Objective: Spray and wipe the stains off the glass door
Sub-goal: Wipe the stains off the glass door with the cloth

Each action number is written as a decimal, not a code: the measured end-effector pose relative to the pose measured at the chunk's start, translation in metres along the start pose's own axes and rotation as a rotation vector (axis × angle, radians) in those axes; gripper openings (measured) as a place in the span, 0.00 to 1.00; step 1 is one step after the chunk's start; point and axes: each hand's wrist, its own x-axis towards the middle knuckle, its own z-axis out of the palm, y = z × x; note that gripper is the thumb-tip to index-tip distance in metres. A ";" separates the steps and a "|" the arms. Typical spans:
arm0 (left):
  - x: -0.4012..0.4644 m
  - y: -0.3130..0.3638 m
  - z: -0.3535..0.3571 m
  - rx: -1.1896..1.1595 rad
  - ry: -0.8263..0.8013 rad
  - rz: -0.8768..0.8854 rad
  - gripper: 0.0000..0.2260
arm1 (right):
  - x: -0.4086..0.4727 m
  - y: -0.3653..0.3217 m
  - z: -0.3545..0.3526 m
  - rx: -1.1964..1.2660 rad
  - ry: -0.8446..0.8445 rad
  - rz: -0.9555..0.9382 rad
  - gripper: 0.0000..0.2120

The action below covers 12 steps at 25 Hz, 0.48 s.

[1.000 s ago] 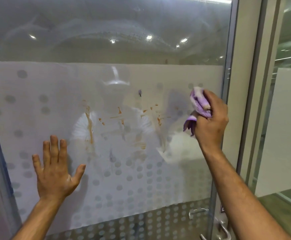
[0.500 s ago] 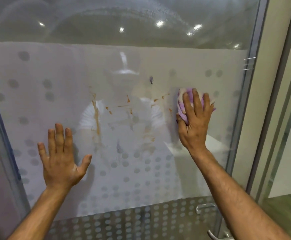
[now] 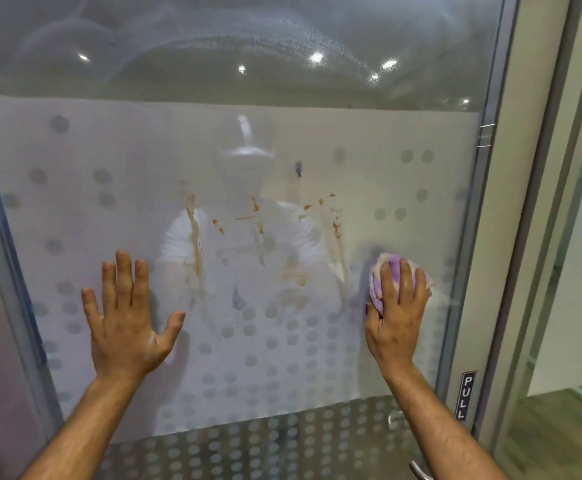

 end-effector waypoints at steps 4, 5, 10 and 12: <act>0.001 0.000 0.001 0.003 -0.006 -0.003 0.45 | -0.032 -0.031 -0.006 0.126 -0.012 0.233 0.39; 0.001 0.000 0.001 0.007 -0.011 -0.002 0.45 | -0.032 -0.044 -0.007 0.183 0.016 0.340 0.42; 0.001 -0.001 -0.001 0.007 -0.032 -0.006 0.45 | -0.020 -0.114 -0.011 0.290 -0.095 0.307 0.48; 0.002 -0.001 -0.002 0.002 -0.042 -0.012 0.45 | -0.022 -0.125 -0.016 0.244 -0.236 0.125 0.49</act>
